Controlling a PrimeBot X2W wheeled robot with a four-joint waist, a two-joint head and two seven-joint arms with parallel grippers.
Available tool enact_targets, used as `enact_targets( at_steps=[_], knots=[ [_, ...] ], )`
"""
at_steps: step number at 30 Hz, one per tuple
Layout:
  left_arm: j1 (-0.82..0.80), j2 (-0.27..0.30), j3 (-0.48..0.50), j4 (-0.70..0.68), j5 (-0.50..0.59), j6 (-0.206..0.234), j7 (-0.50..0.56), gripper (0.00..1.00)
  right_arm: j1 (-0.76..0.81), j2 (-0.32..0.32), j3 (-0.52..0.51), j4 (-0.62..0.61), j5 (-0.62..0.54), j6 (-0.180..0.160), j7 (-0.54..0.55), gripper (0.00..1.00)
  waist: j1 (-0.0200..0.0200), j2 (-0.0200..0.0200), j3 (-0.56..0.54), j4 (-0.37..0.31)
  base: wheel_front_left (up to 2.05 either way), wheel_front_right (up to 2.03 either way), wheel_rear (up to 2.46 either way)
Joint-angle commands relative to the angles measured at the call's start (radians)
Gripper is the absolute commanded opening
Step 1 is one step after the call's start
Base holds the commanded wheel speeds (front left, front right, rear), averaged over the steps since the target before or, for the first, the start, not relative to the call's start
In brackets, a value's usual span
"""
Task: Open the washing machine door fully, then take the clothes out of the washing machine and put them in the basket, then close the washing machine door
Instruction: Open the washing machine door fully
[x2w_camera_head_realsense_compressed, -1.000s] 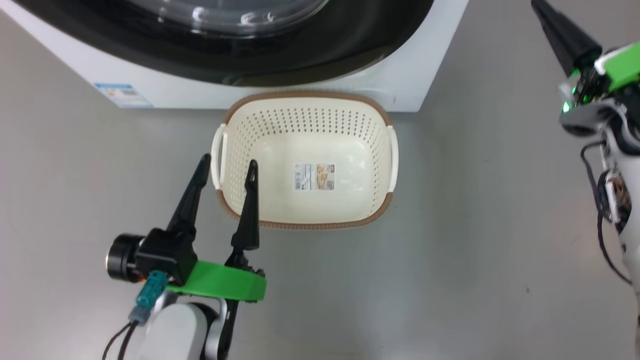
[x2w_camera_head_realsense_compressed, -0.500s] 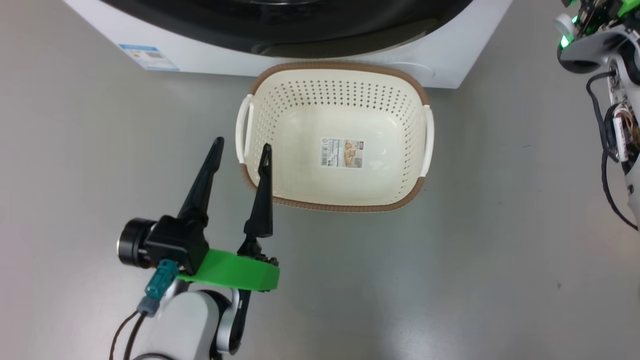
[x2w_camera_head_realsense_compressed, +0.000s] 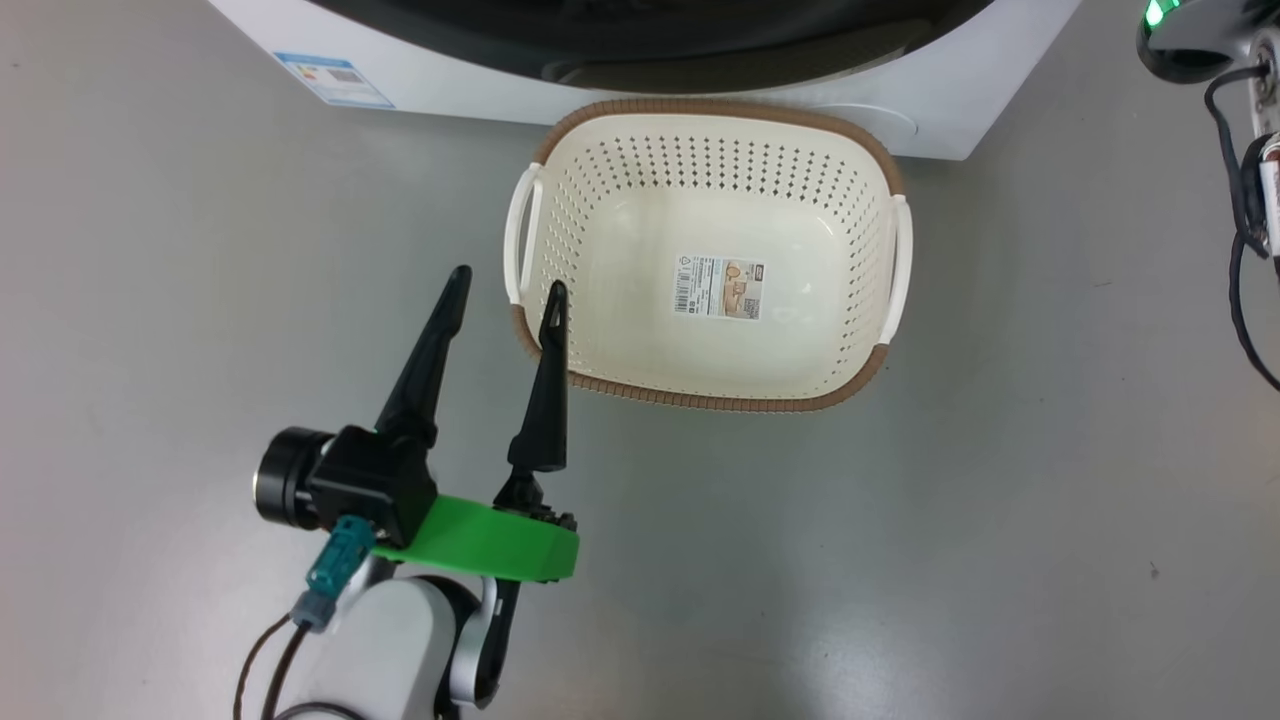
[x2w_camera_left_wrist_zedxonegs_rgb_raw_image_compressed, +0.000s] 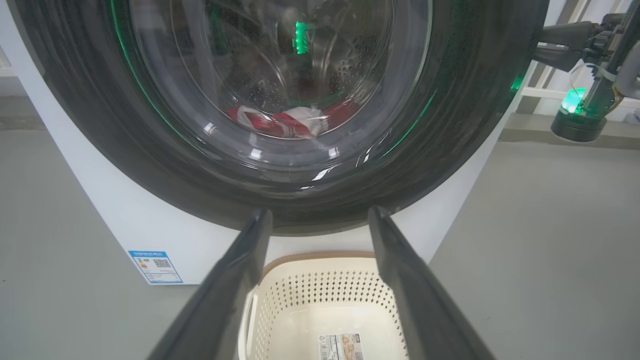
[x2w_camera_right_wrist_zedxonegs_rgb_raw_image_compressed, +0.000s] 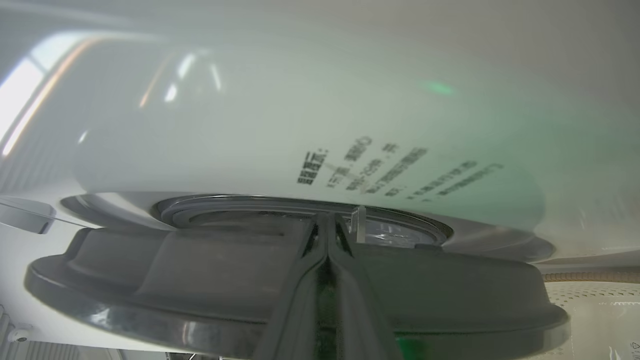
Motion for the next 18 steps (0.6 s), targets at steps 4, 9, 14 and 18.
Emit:
enact_targets(
  at_steps=[4,9,14,18],
  knots=[
    [-0.019,0.015,0.018,-0.028,-0.009,0.014,-0.012,1.00,-0.038,0.019,0.005,-0.002,0.009,0.001,0.043,0.00,0.0000,0.0000,0.006,0.006,0.00,0.00,0.00],
    [-0.021,0.015,0.014,-0.026,-0.012,0.020,-0.012,1.00,-0.043,0.014,-0.005,0.006,0.032,0.001,0.094,0.00,0.0000,0.0000,0.006,0.009,0.00,0.00,0.00],
    [-0.019,0.015,0.016,-0.024,-0.011,0.027,-0.012,1.00,-0.026,0.007,-0.015,-0.002,0.054,0.001,0.148,0.00,0.0000,0.0000,0.003,0.005,0.00,0.00,0.00],
    [-0.020,0.015,0.018,-0.019,-0.010,0.028,-0.012,1.00,-0.003,0.006,-0.020,-0.010,0.069,0.001,0.188,0.00,0.0000,0.0000,0.000,0.001,0.00,0.00,0.00]
  ],
)
